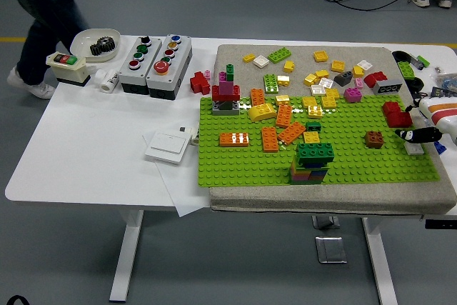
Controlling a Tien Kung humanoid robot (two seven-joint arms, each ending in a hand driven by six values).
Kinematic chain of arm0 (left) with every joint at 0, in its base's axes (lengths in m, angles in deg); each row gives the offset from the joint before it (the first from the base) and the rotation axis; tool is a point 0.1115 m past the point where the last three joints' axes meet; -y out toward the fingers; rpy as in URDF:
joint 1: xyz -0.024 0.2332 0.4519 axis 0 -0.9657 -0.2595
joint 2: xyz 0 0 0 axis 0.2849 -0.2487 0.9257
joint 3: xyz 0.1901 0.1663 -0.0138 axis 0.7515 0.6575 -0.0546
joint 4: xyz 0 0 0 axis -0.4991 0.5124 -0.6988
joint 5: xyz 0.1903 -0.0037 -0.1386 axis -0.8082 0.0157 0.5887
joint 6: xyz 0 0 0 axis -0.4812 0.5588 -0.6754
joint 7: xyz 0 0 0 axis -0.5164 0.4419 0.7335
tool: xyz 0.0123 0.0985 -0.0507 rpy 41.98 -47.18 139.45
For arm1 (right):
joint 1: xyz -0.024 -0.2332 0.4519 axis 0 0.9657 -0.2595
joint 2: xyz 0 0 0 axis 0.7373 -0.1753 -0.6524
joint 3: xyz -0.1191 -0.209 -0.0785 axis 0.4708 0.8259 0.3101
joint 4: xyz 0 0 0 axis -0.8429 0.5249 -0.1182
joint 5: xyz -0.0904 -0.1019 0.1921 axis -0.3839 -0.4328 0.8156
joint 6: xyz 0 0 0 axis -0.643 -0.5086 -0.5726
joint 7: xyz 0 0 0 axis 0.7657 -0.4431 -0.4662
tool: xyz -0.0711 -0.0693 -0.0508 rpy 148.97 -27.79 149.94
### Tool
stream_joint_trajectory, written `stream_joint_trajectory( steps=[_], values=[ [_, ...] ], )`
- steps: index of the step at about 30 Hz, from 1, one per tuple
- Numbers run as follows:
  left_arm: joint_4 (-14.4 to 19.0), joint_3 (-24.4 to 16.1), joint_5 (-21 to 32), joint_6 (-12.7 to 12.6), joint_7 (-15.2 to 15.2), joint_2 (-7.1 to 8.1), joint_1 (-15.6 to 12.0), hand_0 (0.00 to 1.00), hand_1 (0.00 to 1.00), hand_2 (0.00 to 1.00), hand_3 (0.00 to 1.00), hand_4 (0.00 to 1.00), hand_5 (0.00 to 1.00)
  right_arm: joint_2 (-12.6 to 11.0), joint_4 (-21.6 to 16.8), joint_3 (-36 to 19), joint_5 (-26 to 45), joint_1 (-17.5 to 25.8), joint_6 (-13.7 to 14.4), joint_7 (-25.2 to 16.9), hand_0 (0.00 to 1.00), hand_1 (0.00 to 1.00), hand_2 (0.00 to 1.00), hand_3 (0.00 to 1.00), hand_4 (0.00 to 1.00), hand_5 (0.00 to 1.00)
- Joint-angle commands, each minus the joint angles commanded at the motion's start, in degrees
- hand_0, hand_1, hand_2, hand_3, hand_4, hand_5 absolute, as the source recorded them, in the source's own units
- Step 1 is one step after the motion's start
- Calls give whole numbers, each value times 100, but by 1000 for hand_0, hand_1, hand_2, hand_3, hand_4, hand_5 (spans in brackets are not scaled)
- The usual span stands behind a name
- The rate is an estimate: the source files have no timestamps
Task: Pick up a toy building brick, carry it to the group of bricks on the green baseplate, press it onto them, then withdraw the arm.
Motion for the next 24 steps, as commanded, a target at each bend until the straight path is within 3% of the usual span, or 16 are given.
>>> stream_joint_trajectory(
  steps=[19, 24],
  values=[
    [11, -18, -38, 15, 15, 8, 23, 669, 717, 736, 587, 669, 659, 30, 50, -49, -190, 30, 304, 50, 636, 682, 746, 680, 793, 682],
    [9, -24, -41, 18, 15, 8, 23, 668, 717, 736, 587, 669, 659, 17, 26, -67, -173, 9, 358, 50, 672, 692, 756, 709, 793, 676]
  ],
)
